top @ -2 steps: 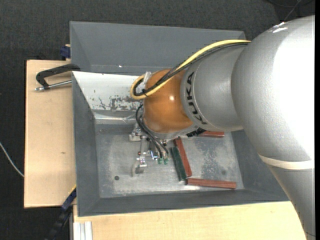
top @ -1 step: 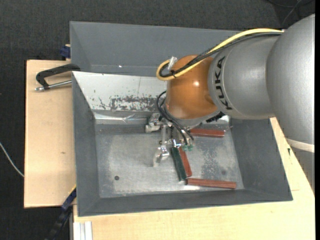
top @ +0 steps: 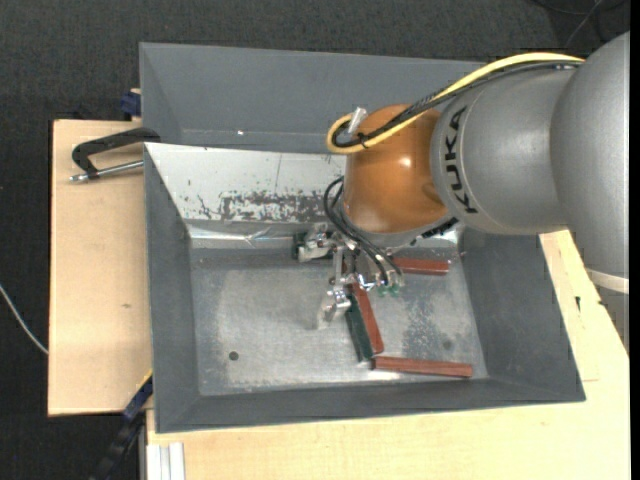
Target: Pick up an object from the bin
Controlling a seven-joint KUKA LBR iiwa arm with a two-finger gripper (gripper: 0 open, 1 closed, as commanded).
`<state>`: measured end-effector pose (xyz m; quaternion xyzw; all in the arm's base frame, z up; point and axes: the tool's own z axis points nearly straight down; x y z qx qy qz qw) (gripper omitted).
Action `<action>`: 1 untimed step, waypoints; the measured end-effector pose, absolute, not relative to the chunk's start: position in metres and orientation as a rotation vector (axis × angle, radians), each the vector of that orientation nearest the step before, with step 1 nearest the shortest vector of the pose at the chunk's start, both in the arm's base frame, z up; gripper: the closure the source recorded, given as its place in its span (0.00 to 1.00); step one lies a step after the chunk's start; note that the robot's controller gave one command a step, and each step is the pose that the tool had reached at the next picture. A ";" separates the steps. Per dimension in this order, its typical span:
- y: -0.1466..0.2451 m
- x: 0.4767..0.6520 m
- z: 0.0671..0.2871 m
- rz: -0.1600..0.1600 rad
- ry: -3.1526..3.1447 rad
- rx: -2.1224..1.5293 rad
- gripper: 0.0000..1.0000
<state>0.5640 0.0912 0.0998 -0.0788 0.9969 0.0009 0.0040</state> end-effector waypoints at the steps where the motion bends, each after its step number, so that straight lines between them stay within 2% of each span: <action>1: 0.080 0.552 0.125 0.001 3.124 -0.297 0.00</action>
Offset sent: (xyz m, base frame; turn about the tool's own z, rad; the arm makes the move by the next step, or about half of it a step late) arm 0.0275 -0.0811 -0.0298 -0.3169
